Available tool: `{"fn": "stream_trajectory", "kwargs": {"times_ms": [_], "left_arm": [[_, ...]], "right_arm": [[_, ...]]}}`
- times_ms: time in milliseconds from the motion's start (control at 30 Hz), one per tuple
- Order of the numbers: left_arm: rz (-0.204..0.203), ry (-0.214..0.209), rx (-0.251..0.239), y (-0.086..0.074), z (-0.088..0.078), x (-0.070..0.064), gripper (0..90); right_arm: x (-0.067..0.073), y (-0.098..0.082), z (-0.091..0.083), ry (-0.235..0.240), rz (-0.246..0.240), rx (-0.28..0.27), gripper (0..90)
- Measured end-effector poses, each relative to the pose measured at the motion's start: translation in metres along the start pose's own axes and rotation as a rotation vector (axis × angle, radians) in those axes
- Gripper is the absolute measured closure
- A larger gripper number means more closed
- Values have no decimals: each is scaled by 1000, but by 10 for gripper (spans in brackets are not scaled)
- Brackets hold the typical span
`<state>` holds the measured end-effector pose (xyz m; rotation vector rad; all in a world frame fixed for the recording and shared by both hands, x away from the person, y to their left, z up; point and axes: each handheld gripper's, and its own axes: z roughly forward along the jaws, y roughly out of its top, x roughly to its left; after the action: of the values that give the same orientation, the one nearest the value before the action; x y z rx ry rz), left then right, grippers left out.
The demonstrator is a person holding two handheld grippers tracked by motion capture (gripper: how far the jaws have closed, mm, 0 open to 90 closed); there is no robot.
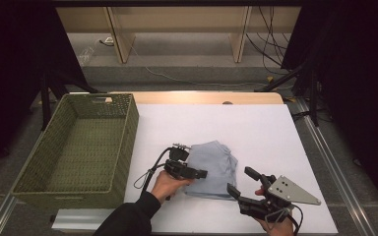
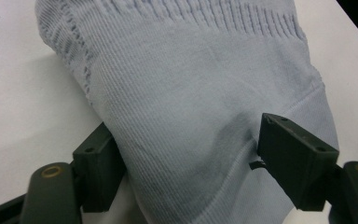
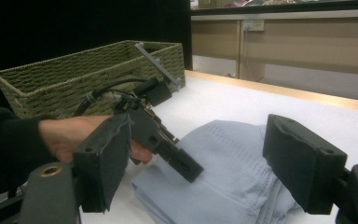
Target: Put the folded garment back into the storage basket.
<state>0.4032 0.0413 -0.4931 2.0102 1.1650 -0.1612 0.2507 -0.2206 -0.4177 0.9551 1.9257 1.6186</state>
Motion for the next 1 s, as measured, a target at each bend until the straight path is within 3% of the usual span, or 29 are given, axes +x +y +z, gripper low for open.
{"fn": "stream_trajectory", "kwargs": {"times_ms": [100, 267, 700, 1000], "left_arm": [[40, 36, 5, -1, 1, -4, 283], [41, 37, -9, -2, 2, -4, 333], [98, 5, -64, -6, -2, -4, 688], [111, -26, -89, -5, -6, -5, 724]], "right_arm": [[0, 0, 0, 0, 1, 1, 248], [0, 0, 0, 2, -1, 2, 248], [1, 0, 0, 3, -3, 7, 249], [1, 0, -1, 7, 0, 3, 249]]}}
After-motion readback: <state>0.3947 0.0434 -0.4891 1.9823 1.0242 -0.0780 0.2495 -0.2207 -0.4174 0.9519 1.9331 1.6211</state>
